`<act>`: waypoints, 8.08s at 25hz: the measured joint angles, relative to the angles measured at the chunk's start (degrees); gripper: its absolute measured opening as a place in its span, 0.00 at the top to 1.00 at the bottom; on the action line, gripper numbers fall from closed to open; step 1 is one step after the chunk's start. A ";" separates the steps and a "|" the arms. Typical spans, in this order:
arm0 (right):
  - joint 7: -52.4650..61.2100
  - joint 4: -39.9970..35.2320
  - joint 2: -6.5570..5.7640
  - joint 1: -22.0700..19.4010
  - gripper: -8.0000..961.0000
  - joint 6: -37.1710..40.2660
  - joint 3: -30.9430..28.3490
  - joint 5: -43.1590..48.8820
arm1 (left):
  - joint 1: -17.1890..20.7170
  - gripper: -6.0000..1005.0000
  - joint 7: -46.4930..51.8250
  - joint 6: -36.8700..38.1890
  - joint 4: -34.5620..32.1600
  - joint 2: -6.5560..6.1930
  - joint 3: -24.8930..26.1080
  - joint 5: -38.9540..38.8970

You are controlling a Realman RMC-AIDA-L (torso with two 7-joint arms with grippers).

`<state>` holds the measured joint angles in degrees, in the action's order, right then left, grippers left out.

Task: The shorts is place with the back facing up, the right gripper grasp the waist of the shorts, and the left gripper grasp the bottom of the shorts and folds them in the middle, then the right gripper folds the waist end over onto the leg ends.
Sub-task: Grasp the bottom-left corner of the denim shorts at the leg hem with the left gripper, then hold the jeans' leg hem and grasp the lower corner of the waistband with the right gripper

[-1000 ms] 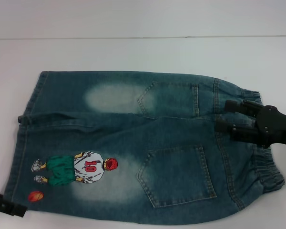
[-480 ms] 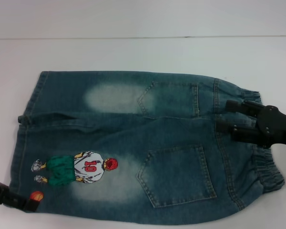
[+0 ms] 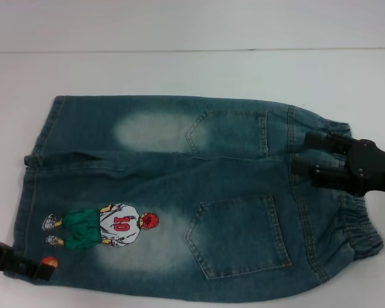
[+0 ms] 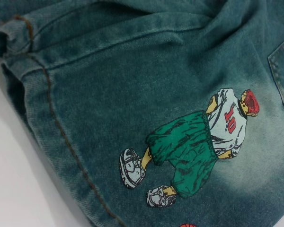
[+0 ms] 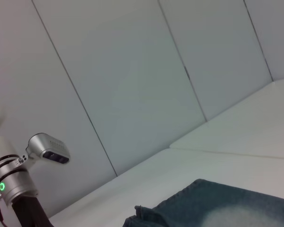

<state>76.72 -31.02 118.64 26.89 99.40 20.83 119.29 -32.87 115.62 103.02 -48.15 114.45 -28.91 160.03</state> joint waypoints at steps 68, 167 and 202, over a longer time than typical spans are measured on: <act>8.12 0.61 -0.79 -11.91 0.05 -3.39 -1.50 0.52 | -1.95 0.97 2.68 -0.67 -0.29 0.26 0.18 -2.65; 20.10 0.55 -3.73 -14.25 0.05 -3.20 -5.40 8.22 | -3.26 0.97 2.15 -2.77 2.45 0.60 0.15 -4.55; 26.70 0.81 -7.26 -11.85 0.05 0.97 -5.99 10.47 | -4.53 0.97 1.24 -3.71 3.85 1.14 -0.92 -6.05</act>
<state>103.42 -30.21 111.38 15.04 100.38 14.85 129.76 -37.40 116.86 99.30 -44.29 115.59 -29.83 153.98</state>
